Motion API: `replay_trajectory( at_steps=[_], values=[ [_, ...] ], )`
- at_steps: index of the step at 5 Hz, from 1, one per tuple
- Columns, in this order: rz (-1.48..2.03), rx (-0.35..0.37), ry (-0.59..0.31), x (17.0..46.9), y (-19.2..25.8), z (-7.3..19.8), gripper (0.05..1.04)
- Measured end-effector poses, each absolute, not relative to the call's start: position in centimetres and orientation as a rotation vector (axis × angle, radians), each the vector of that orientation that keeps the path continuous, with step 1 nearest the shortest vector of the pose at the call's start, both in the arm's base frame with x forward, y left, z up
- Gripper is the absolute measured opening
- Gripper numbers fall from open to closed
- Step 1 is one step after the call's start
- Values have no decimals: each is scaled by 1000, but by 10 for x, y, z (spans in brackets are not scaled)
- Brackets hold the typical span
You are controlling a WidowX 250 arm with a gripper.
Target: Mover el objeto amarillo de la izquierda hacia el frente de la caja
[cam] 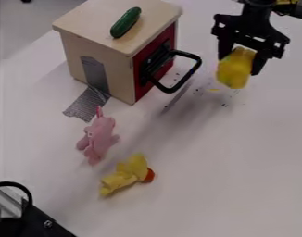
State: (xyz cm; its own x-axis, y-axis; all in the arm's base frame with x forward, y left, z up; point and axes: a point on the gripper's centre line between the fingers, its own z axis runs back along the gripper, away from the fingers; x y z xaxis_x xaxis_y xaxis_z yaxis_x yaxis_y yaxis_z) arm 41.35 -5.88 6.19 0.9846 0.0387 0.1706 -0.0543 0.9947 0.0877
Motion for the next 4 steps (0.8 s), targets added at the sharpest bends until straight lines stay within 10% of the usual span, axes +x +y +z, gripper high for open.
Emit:
replay_trajectory(
  at_steps=[3,4],
  values=[
    [48,-31,-122,486,-82,18,811],
    [47,-35,-100,484,-82,8,1012]
  ],
)
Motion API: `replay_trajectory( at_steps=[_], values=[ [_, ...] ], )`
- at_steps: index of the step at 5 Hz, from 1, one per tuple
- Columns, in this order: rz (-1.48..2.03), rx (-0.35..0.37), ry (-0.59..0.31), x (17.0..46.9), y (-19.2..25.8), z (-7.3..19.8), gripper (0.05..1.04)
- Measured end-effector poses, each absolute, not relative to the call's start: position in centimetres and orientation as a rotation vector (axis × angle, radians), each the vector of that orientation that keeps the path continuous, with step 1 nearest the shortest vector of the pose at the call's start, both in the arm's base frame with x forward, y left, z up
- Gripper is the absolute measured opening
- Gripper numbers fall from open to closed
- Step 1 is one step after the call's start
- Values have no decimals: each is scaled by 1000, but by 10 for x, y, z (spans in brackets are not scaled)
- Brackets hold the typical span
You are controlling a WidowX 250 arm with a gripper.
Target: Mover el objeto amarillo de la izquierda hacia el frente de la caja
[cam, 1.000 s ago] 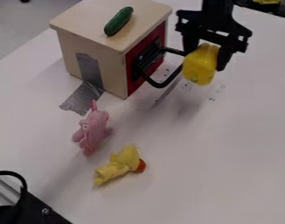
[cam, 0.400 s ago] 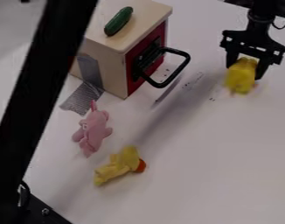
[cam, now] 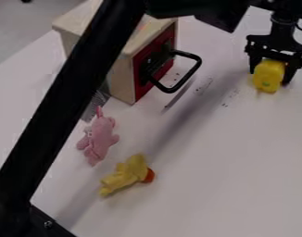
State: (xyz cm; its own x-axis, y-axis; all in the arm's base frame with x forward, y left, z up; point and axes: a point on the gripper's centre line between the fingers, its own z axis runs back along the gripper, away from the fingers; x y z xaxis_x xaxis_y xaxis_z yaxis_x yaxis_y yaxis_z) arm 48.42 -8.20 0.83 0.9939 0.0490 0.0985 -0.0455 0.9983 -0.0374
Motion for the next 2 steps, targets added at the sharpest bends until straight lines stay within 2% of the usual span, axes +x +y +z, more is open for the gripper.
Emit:
replay_trajectory(
  at_steps=[1,2],
  values=[
    [48,-37,-94,479,-82,17,1005],
    [38,-50,-158,480,-86,57,1000]
  ],
)
